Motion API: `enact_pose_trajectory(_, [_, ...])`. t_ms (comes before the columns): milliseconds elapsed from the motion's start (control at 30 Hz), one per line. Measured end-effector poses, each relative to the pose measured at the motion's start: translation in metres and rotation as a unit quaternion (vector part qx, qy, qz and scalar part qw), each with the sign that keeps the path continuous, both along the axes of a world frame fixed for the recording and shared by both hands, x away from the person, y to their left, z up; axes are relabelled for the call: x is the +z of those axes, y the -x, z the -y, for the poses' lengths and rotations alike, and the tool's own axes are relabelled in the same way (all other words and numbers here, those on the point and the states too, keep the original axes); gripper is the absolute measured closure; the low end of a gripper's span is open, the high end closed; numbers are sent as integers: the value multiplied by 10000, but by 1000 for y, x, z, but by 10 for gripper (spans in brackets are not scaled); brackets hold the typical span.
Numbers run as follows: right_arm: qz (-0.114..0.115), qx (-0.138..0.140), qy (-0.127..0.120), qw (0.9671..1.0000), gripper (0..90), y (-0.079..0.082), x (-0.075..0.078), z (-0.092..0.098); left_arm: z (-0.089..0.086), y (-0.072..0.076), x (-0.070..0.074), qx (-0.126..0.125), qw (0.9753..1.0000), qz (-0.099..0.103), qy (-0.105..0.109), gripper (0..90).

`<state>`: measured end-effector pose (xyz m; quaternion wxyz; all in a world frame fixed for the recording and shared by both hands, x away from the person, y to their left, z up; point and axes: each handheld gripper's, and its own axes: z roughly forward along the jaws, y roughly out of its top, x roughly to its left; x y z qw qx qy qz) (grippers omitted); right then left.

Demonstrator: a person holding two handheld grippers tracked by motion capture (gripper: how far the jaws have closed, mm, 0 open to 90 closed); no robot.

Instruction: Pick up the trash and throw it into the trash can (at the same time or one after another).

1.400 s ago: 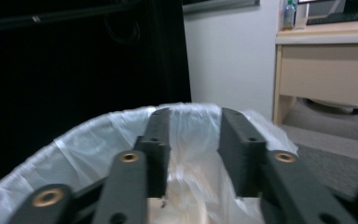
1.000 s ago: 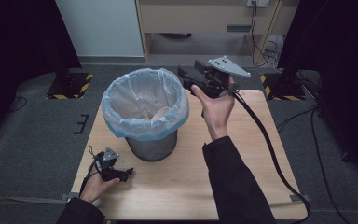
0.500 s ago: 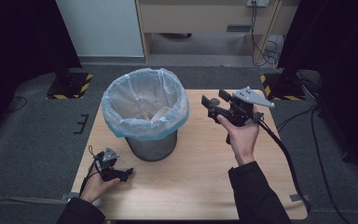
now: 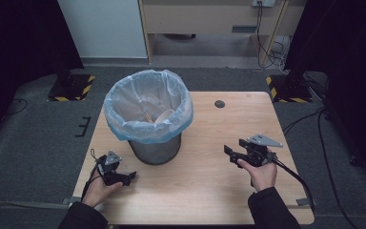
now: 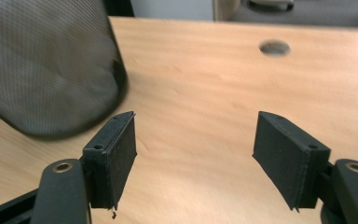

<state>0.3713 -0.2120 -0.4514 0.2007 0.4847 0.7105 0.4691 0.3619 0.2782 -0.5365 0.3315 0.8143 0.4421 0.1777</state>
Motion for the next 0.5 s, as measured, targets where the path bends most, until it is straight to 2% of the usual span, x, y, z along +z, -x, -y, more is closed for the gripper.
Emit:
enact_pose_trajectory(100, [-165, -77, 26, 9998, 289, 6, -17, 15, 0, 0, 0, 1, 10000, -5, -6, 0])
enact_pose_trajectory(167, [-267, -142, 135, 9995, 281, 9, -25, 24, 0, 0, 0, 1, 10000, -3, -8, 0])
enact_pose_trajectory(267, [-384, -245, 363, 9983, 259, 10, -32, 38, 0, 0, 0, 2, 10000, -7, -11, 0])
enact_pose_trajectory(400, [-548, -422, 409, 9968, 251, 10, -41, 52, 0, 0, 0, 0, 10000, -3, -7, 0])
enact_pose_trajectory(500, [-550, -573, 489, 9956, 241, 8, -42, 59, 0, 0, 0, 0, 10000, -6, 0, 0])
